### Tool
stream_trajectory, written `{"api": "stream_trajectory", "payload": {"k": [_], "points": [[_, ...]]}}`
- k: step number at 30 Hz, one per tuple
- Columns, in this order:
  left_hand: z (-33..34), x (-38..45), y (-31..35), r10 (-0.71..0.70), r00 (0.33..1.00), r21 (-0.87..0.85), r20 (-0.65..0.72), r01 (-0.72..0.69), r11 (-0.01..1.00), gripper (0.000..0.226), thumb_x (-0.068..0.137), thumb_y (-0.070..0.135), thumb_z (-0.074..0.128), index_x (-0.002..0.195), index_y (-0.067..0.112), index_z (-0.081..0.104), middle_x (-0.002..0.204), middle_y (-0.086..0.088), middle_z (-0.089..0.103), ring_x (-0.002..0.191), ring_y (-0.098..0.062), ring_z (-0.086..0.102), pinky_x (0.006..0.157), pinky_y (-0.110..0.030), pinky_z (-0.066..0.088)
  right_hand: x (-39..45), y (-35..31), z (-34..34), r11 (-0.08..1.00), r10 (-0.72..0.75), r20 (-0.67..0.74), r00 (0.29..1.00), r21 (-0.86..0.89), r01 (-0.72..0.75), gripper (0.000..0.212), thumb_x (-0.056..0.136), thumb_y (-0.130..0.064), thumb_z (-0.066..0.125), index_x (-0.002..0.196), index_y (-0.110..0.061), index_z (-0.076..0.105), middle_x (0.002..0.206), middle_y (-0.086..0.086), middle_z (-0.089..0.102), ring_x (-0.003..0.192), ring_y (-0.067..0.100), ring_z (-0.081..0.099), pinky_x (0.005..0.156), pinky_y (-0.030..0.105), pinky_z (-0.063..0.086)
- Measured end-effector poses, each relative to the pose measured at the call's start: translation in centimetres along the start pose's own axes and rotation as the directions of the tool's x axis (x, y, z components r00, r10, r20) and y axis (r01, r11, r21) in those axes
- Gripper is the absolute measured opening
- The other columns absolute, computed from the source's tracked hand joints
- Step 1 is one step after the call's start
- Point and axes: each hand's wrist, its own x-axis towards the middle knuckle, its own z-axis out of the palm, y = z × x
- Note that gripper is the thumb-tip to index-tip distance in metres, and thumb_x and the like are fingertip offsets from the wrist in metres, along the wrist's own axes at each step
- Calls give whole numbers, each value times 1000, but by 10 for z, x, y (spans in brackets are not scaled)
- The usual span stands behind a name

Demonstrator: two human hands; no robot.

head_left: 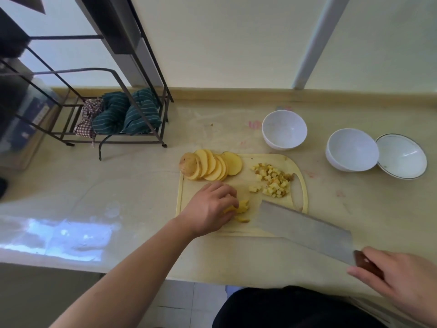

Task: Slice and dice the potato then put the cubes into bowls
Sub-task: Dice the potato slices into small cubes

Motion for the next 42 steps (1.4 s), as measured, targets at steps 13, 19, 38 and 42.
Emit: {"api": "stream_trajectory", "payload": {"k": [13, 19, 38, 42], "points": [[20, -16, 21, 27, 979, 17, -201, -24, 1000, 17, 96, 21, 65, 88, 13, 78, 91, -1, 71, 85, -24, 62, 76, -36, 49, -8, -5, 6, 956, 247, 106, 963, 137, -260, 71, 77, -89, 20, 60, -24, 41, 50, -13, 52, 39, 2, 44, 39, 22, 39], [28, -20, 31, -27, 981, 5, -191, 28, 1000, 10, 91, 15, 68, 92, 12, 78, 94, -2, 68, 89, -23, 58, 76, -36, 46, -8, -7, 6, 961, 237, 96, 967, 126, -248, 71, 79, -88, 21, 60, -23, 42, 55, -14, 54, 42, 4, 47, 38, 19, 32], [22, -21, 38, -25, 995, 139, -96, 38, 990, 32, 84, 0, 52, 98, 13, 78, 84, -3, 60, 79, -24, 54, 74, -35, 40, -2, -19, 3, 957, 250, 131, 959, 116, -265, 70, 79, -87, 20, 62, -23, 42, 44, -9, 46, 39, 3, 44, 38, 23, 33], [22, -19, 49, -82, 993, 136, -80, 92, 986, 30, 85, 7, 53, 96, 17, 78, 82, -1, 58, 77, -24, 54, 69, -35, 47, -2, -21, 3, 952, 261, 172, 950, 114, -283, 71, 77, -89, 17, 62, -24, 41, 44, -9, 45, 41, 4, 44, 40, 27, 35]]}}
